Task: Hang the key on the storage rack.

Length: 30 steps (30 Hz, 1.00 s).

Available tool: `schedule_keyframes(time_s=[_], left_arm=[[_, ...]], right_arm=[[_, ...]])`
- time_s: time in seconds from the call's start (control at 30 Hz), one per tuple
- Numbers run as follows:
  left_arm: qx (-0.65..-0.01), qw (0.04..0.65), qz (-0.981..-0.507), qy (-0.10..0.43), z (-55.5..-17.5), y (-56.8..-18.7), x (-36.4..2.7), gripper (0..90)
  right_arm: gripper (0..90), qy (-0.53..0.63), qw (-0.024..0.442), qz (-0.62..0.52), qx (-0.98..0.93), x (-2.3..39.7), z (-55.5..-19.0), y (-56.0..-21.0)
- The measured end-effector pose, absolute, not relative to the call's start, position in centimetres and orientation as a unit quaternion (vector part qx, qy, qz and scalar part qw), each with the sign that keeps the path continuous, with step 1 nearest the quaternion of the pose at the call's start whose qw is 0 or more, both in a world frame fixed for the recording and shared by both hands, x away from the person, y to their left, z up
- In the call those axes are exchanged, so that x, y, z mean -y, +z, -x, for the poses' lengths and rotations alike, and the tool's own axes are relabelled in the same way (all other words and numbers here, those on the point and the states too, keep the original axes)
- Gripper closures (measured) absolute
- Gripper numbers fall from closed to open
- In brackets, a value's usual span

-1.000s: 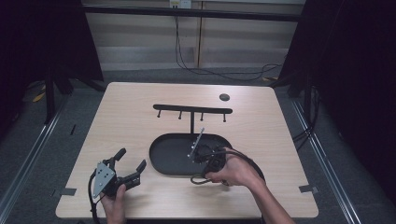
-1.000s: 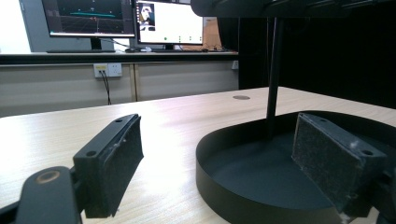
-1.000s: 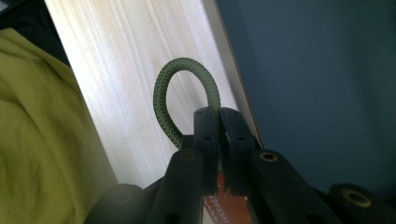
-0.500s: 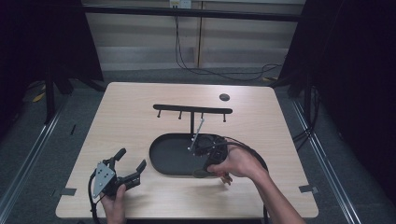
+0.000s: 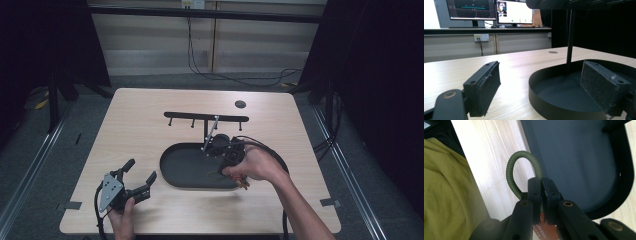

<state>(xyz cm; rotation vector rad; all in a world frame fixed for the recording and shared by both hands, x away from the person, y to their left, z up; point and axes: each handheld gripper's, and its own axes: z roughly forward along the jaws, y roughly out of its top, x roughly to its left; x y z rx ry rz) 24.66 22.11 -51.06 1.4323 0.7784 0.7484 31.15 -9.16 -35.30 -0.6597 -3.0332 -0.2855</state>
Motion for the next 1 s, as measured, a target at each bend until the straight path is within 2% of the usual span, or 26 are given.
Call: schedule_keyframes(time_s=[0.53, 1.0], left_arm=[[-0.339, 0.621, -0.626, 0.328, -24.7, -51.0, -22.1, 15.8], [-0.339, 0.622, -0.626, 0.328, -24.7, -51.0, -22.1, 15.8]], right_arm=[[85.7, -0.115, 0.010, 0.220, 0.969, 9.0, -32.8, -33.3], [85.7, -0.106, -0.001, 0.200, 0.974, 8.1, -35.1, -30.1]])
